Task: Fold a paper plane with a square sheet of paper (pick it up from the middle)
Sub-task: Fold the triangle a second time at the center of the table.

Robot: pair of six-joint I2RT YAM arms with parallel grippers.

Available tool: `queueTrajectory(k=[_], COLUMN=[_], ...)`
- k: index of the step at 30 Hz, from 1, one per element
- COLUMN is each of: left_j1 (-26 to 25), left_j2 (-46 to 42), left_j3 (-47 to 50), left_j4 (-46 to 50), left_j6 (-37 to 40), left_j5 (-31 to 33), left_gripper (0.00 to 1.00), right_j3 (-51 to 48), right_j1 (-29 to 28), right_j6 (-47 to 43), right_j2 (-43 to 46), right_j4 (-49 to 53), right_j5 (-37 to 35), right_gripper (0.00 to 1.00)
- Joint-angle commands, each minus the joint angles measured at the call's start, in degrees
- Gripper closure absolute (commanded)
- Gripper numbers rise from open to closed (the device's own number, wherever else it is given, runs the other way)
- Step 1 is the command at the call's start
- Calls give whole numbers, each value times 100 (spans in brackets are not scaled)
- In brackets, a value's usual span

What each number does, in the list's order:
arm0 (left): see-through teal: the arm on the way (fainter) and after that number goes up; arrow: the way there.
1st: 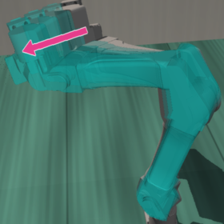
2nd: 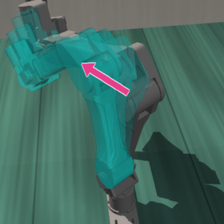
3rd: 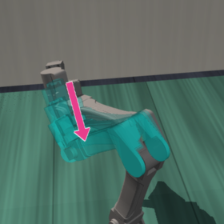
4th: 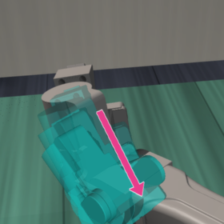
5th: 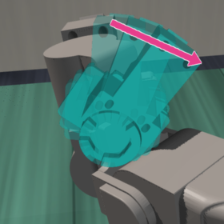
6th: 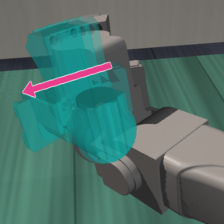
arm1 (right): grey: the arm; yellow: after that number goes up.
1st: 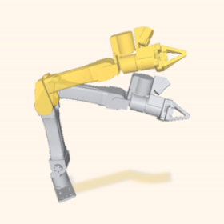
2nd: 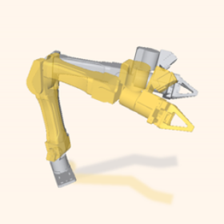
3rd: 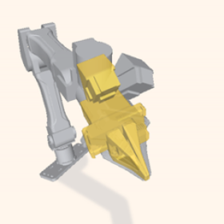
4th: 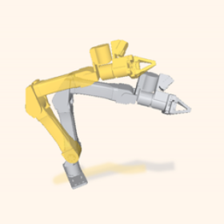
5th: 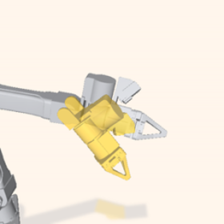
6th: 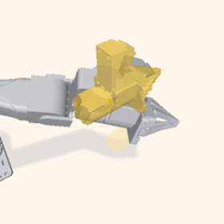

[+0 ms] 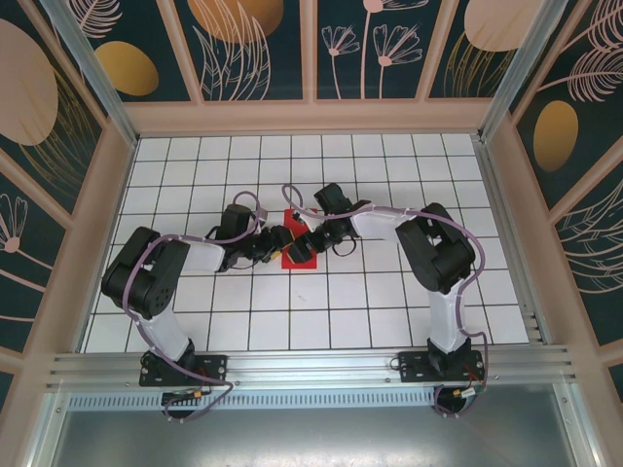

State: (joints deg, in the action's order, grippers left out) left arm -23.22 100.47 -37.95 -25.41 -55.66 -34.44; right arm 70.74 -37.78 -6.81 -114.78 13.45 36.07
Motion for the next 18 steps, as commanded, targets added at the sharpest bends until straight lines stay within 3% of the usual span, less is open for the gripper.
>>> queueTrajectory(k=[1, 9, 18], left_j1=[-16, -16, -18], left_j2=[76, 150, 252], left_j3=[-98, -99, -155], left_j4=[8, 125, 404], left_j6=[39, 114, 309], left_j5=[78, 205, 370], left_gripper=[46, 63, 82], right_j3=[-104, -183, -71], right_j1=[105, 200, 219], right_j6=[-104, 130, 612], right_j2=[120, 407, 490], right_j4=[266, -143, -527], right_j5=[-92, 114, 93], right_gripper=[21, 28, 43])
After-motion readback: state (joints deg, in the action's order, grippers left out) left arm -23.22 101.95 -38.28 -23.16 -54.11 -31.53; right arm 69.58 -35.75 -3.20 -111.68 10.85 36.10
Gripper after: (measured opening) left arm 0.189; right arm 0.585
